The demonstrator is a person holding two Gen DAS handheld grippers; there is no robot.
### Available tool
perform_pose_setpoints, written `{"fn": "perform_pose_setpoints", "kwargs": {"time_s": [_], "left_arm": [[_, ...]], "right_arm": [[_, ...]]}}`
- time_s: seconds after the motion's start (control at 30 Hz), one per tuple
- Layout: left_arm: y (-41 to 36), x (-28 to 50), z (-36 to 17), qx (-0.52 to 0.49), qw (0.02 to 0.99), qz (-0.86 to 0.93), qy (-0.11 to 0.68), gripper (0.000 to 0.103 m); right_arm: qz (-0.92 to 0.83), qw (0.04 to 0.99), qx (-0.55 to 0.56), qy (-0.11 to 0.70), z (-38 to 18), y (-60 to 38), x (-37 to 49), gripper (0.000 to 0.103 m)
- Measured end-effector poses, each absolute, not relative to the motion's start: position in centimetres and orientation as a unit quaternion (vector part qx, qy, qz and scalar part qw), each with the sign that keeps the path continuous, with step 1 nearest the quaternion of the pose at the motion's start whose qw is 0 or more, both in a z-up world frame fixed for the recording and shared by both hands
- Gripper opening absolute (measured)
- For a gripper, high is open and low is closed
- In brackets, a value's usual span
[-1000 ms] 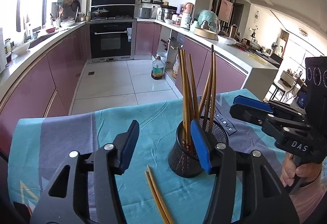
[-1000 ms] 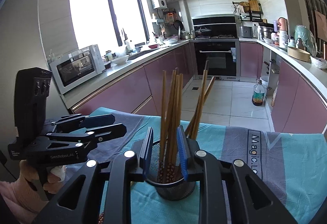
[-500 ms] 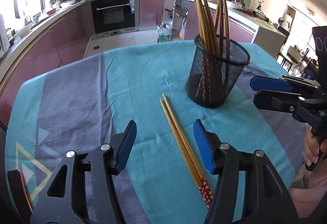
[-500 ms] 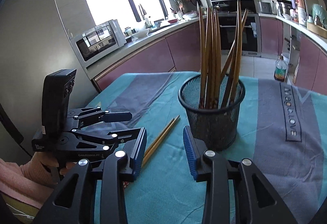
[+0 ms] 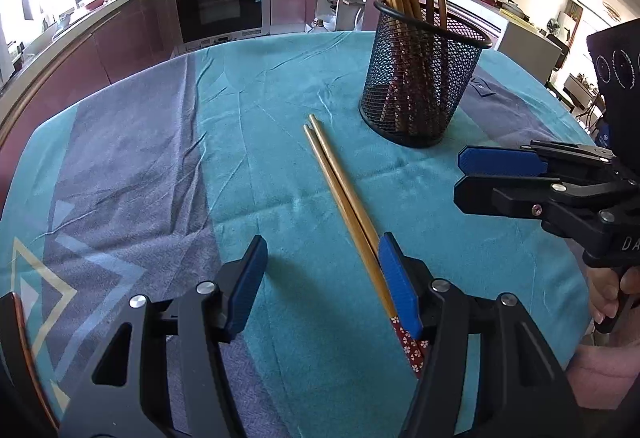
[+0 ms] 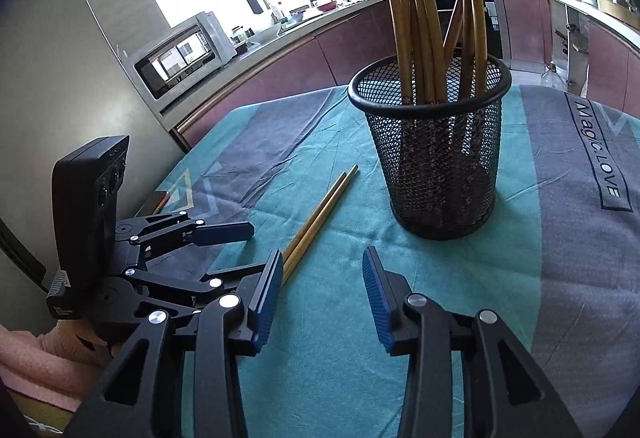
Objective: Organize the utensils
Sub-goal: 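Move both tools back down over the last two chopsticks on the cloth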
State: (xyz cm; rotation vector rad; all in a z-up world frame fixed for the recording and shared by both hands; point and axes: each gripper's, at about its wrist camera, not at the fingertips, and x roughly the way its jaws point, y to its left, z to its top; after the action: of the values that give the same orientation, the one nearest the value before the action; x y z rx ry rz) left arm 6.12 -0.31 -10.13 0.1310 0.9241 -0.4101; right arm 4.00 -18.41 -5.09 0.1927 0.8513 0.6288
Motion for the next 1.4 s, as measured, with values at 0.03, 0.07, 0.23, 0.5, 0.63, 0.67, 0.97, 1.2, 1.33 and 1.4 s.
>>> {"fn": "perform_pose_setpoints", "kwargs": {"time_s": [0.03,0.07,0.23,0.5,0.63,0.67,0.97,1.2,1.33,1.4], "left_arm": [[-0.2,6.0,-10.1,0.063,0.873,-0.195,0.442,0.058],[-0.2,6.1,-9.8,0.065,0.875,-0.189,0.442,0.058],[0.2,5.9,-10.0,0.065,0.874,-0.184,0.444,0.058],[1.0,5.7,-9.9,0.047,0.874,-0.187,0.446,0.053],[1.3,5.6,-10.0,0.041,0.874,-0.188,0.445,0.050],[1.3,5.6,-10.0,0.039,0.874,-0.189,0.446,0.050],[1.9,5.4,-10.1,0.022,0.873,-0.197,0.445,0.046],[1.8,5.5,-10.1,0.017,0.872,-0.201,0.446,0.042],[1.2,6.4,-10.2,0.024,0.872,-0.197,0.447,0.039],[1.0,7.0,-10.2,0.025,0.872,-0.197,0.449,0.038]], "right_arm": [[0.299,0.858,0.091,0.407,-5.2,-18.3,4.0,0.039],[0.298,0.858,0.091,0.409,-5.4,-18.1,4.0,0.039],[0.298,0.855,0.088,0.416,-5.8,-17.5,4.1,0.039],[0.283,0.860,0.052,0.420,-6.3,-14.8,5.4,0.039],[0.282,0.858,0.038,0.427,-6.8,-13.3,6.2,0.037],[0.283,0.858,0.034,0.428,-6.8,-13.0,6.3,0.035],[0.268,0.858,-0.005,0.437,-7.1,-12.1,6.5,0.019],[0.269,0.853,-0.017,0.448,-6.9,-13.3,6.1,0.017],[0.261,0.854,-0.027,0.449,-6.8,-13.6,6.1,0.017],[0.258,0.853,-0.030,0.452,-6.8,-13.6,6.2,0.017]]}}
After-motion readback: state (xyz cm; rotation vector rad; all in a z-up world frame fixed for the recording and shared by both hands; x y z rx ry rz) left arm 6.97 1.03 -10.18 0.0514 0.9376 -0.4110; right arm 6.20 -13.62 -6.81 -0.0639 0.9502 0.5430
